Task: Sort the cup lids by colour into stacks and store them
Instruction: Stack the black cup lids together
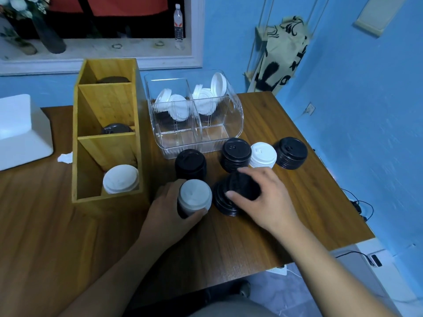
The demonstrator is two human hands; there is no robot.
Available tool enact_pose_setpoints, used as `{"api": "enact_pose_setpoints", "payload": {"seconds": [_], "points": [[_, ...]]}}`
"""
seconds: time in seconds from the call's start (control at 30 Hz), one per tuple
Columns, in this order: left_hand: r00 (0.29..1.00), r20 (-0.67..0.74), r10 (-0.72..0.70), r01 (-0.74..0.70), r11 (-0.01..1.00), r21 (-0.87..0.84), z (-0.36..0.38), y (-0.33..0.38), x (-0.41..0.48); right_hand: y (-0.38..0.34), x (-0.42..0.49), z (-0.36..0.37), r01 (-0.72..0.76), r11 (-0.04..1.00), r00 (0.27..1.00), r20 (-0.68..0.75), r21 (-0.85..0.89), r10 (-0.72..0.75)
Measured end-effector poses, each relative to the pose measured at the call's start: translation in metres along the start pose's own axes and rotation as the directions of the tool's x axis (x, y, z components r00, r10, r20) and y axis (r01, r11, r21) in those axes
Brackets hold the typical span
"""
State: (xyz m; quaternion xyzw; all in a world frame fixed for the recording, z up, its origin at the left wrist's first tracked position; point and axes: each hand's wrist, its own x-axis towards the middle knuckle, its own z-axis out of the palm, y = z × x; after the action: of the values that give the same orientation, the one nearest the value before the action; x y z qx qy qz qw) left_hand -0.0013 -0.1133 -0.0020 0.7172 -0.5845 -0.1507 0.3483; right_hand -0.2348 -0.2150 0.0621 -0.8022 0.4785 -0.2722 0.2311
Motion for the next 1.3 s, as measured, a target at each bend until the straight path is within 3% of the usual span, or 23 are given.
{"api": "enact_pose_setpoints", "payload": {"seconds": [0.17, 0.37, 0.63, 0.87, 0.97, 1.13, 1.3], "points": [[1.0, 0.008, 0.011, -0.011, 1.0, 0.0, 0.001, -0.002, 0.001, -0.004, 0.006, 0.024, 0.056, 0.994, 0.994, 0.1, -0.092, -0.046], [1.0, 0.012, 0.001, -0.001, 1.0, -0.013, 0.001, -0.002, 0.001, 0.003, 0.002, 0.039, 0.086, 0.994, 0.992, 0.097, -0.073, -0.079], [1.0, 0.019, -0.011, 0.012, 1.0, -0.016, 0.001, -0.002, 0.001, 0.01, -0.001, 0.047, 0.167, 0.961, 0.976, 0.173, -0.222, -0.129], [1.0, 0.021, -0.022, 0.022, 1.0, -0.021, -0.001, -0.001, 0.002, 0.011, 0.004, 0.033, 0.194, 0.972, 0.949, 0.274, -0.129, -0.153], [0.999, 0.024, -0.032, 0.032, 0.999, -0.014, -0.002, 0.001, 0.001, 0.004, 0.009, 0.016, 0.233, 0.965, 0.948, 0.247, -0.12, -0.199], [0.998, 0.034, -0.049, 0.051, 0.998, -0.034, -0.004, 0.003, 0.0, -0.004, 0.071, -0.018, 0.27, 0.957, 0.958, 0.125, -0.105, -0.257], [0.997, 0.023, -0.078, 0.078, 0.996, -0.034, -0.001, 0.003, 0.0, -0.019, 0.174, -0.026, 0.305, 0.942, 0.946, 0.16, -0.141, -0.282]]}}
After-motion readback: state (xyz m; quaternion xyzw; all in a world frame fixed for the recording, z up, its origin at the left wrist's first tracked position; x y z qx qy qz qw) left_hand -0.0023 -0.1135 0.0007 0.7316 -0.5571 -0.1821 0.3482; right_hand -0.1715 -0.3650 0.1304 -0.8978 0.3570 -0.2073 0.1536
